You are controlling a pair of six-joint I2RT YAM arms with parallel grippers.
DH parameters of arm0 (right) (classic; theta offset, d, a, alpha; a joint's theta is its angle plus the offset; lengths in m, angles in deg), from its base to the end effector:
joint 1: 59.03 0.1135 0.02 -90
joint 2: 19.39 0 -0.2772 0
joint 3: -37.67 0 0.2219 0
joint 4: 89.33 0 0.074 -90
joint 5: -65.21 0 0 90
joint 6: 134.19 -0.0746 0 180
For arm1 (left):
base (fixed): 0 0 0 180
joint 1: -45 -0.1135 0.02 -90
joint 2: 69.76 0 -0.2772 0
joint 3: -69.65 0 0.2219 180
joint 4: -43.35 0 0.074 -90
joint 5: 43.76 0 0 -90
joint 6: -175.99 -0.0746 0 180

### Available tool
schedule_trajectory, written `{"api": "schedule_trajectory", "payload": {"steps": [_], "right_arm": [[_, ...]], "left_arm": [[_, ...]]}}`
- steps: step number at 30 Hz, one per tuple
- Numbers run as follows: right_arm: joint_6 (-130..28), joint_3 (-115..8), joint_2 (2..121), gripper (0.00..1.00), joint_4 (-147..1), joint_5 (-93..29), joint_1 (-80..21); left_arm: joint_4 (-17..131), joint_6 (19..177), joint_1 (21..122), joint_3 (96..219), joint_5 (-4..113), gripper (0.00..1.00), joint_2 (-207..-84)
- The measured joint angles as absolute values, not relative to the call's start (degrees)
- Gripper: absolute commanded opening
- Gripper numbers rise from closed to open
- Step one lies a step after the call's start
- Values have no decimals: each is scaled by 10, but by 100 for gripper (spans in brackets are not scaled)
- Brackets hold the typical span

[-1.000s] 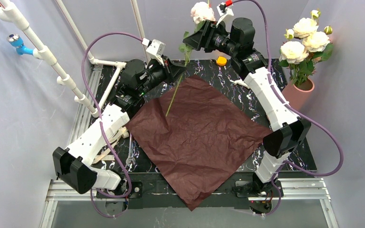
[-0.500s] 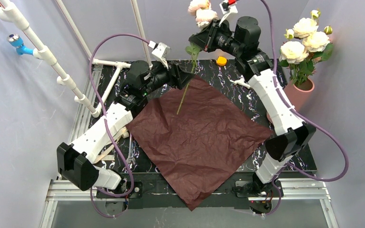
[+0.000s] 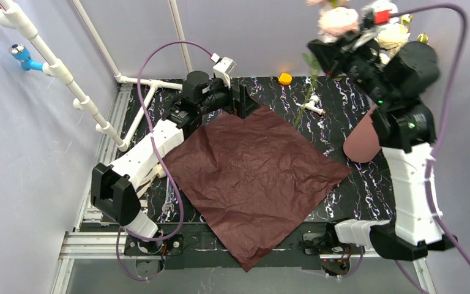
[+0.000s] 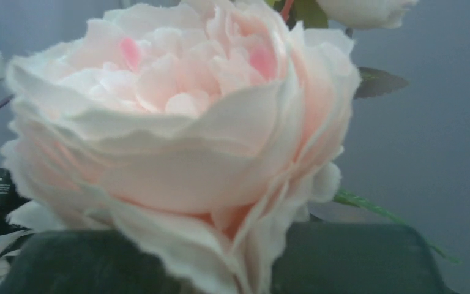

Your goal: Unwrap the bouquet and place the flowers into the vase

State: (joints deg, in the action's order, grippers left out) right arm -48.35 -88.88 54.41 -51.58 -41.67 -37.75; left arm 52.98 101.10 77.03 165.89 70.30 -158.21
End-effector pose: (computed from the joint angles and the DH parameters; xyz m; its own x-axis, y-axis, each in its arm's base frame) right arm 0.1947 0.0991 0.5940 0.1964 0.1510 -0.9688 -0.6245 0.7810 -0.0049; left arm 0.3013 -0.2244 0.4161 -0.2426 -0.1290 -0.9615 0.7940 0.5431 -0.2732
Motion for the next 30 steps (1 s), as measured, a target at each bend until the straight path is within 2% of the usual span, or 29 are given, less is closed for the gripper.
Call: {"api": "schedule_trajectory", "payload": {"steps": [11,18,23,30], "right_arm": [[-427,-832,410,1,-460,-414,-591],[-458,-833,368,1,-458,-348,-729],[-496,-849,381,1,-476,-284,-795],[-503,-883,461,1,-524,-269,-819]], "left_arm": [[587,1012,770,1688,712,98,-1640],[597,1013,771,1687,721,98,-1642],[591,1017,772,1680,722,98,-1642],[583,1016,774,1662,711,98,-1634]]}}
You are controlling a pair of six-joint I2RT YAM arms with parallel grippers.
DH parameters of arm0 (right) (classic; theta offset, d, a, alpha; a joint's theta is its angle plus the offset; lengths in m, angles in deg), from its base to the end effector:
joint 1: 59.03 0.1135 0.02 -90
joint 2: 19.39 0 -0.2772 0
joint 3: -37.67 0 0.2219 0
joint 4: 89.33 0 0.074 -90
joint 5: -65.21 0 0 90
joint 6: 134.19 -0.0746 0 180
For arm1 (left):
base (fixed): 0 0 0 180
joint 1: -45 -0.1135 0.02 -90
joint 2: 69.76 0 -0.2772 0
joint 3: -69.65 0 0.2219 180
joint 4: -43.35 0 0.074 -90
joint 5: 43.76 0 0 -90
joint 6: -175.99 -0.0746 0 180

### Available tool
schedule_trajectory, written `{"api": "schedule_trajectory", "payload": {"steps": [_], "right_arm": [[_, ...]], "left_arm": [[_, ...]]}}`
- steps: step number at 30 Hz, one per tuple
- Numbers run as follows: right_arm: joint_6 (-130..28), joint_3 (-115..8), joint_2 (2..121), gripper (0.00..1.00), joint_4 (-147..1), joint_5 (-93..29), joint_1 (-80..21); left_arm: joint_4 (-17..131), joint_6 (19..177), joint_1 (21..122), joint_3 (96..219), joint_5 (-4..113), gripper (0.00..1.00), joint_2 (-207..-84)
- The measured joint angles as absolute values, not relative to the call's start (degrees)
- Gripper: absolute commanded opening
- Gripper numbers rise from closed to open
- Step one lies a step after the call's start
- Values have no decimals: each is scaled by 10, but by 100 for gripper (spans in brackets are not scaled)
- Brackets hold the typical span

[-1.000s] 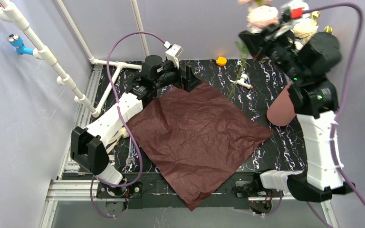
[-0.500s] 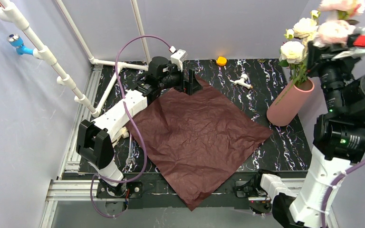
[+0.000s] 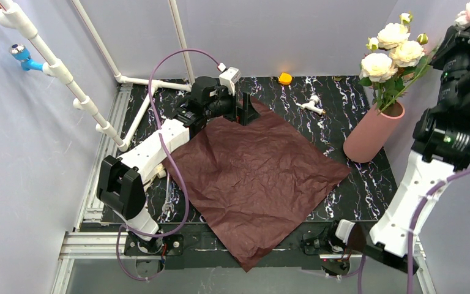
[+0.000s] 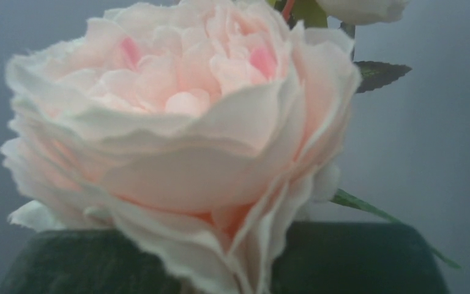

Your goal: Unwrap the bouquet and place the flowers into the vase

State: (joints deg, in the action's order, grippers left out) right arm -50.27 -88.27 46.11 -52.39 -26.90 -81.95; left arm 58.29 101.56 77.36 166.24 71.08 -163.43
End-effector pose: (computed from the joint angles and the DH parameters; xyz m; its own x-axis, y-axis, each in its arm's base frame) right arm 0.1399 -0.0562 0.6180 0.4031 -0.0555 -0.9135 0.3172 0.9448 0.0825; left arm 0.3194 -0.2395 0.3719 -0.3930 -0.0394 -0.9187 0.7550 0.5565 -0.3468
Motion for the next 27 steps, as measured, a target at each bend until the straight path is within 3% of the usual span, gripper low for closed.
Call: {"api": "schedule_trajectory", "payload": {"steps": [9,27], "right_arm": [[-441,-904,550,1,-531,-278,-819],[-408,-937,566,1,-597,-295,-819]], "left_arm": [[604,992,774,1658,706,98,-1626],[650,976,774,1753,707,98,-1674]]}}
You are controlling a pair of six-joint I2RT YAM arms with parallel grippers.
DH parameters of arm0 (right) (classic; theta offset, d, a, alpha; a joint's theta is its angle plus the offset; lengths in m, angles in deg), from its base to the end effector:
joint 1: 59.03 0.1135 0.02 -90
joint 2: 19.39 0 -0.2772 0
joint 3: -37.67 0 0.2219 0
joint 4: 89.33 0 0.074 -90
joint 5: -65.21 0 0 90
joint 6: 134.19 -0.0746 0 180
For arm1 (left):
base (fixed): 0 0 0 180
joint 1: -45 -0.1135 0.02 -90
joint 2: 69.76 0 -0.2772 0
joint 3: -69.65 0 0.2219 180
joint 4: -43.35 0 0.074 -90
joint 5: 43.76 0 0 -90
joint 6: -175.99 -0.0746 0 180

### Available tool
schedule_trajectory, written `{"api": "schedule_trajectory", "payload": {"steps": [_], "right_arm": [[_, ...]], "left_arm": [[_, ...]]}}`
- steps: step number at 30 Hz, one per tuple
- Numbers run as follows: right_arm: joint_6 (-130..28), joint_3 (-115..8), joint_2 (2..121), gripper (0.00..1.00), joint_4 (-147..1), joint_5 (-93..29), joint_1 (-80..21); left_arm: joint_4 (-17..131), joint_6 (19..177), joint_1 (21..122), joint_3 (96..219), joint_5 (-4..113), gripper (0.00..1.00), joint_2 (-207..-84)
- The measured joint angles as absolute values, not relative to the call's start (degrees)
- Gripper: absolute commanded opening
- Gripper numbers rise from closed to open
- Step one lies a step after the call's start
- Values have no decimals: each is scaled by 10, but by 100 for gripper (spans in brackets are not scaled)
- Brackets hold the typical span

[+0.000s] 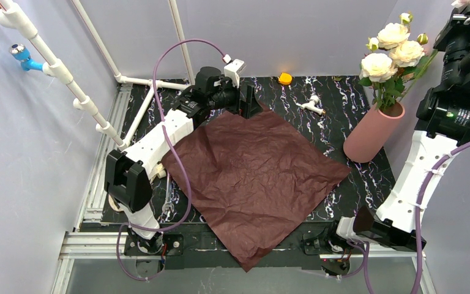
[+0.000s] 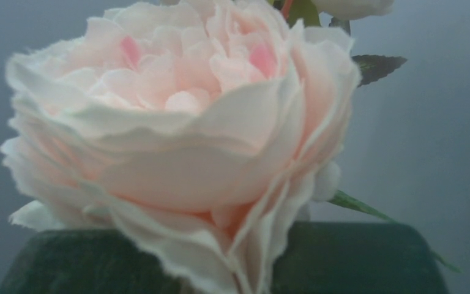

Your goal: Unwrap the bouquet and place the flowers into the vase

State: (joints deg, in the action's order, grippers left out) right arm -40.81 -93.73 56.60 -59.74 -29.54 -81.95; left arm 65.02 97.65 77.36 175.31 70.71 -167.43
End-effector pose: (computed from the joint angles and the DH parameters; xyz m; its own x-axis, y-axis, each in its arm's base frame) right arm 0.1980 -0.0770 0.6297 0.3816 -0.2252 -0.8965 0.3425 0.9353 -0.0891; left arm 0.3337 -0.2480 0.3855 -0.3628 0.0121 -0.9318 0.7697 0.5676 -0.2923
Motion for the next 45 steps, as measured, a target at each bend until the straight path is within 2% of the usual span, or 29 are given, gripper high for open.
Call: {"api": "schedule_trajectory", "payload": {"steps": [9,20,23,24,26,38,41,45], "right_arm": [[-404,-868,561,1,-619,-295,-819],[-408,-691,515,3,-649,-286,-819],[-409,-669,509,12,-652,-268,-819],[-409,-663,508,19,-653,-260,-819],[-411,-656,508,29,-651,-246,-819],[-414,-645,491,58,-625,-204,-819],[-417,-629,474,72,-602,-195,-819],[-420,-618,466,86,-570,-189,-819]], "left_arm": [[668,978,774,1766,706,98,-1692],[674,974,774,1766,693,98,-1692],[674,971,774,1766,692,98,-1692],[675,971,774,1766,692,98,-1692],[675,971,774,1766,692,98,-1692],[687,967,774,1776,691,98,-1696],[689,964,774,1776,691,98,-1696],[690,962,774,1776,691,98,-1696]]}}
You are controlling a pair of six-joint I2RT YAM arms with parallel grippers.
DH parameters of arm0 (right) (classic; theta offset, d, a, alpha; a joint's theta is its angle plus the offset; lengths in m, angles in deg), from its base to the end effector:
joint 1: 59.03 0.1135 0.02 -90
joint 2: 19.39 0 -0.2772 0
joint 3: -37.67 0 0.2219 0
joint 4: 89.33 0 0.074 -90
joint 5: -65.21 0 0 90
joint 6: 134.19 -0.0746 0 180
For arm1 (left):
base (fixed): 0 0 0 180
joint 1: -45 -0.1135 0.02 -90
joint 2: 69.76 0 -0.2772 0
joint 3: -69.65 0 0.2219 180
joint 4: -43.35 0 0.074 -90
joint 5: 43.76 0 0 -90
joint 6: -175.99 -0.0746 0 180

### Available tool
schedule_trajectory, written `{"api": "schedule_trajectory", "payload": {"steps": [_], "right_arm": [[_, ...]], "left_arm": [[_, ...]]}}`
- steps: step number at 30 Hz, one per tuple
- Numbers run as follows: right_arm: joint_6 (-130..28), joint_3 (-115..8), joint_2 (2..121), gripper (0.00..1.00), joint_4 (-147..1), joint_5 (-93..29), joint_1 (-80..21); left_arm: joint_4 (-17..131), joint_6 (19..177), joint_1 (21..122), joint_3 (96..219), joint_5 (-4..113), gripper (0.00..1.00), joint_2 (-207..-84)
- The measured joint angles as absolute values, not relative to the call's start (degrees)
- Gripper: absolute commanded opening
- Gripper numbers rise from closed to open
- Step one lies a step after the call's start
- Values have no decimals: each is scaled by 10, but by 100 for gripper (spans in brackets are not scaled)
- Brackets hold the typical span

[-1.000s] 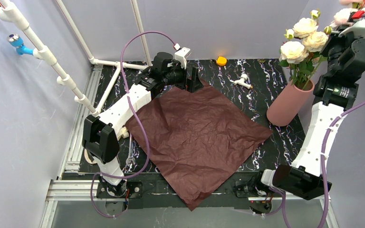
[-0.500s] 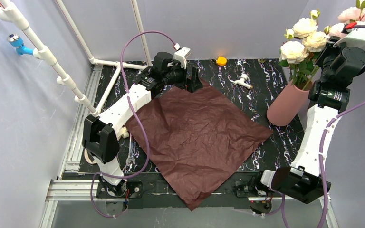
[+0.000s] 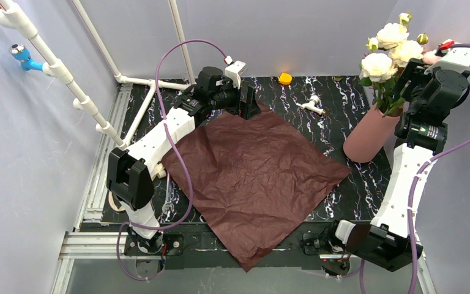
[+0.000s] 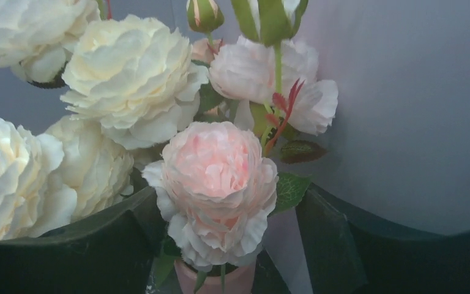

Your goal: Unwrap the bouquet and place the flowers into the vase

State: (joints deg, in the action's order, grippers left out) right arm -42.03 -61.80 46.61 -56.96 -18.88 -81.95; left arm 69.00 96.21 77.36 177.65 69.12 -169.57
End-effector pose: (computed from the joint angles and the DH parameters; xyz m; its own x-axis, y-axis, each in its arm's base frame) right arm 0.2186 -0.1007 0.4920 -0.0005 -0.0405 -0.9992 0.4825 0.8752 -0.0357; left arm 0.3418 -0.2509 0.3754 -0.3925 0.0552 -0.9181 0.7487 0.5990 -0.2841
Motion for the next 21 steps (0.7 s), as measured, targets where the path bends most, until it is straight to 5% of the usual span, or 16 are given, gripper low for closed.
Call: {"api": "schedule_trajectory", "payload": {"steps": [6,21], "right_arm": [[-407,-618,466,98,-521,-193,-819],[-380,-619,430,98,-373,-246,-820]], "left_arm": [[690,959,774,1776,691,98,-1696],[691,953,770,1759,691,98,-1690]]}}
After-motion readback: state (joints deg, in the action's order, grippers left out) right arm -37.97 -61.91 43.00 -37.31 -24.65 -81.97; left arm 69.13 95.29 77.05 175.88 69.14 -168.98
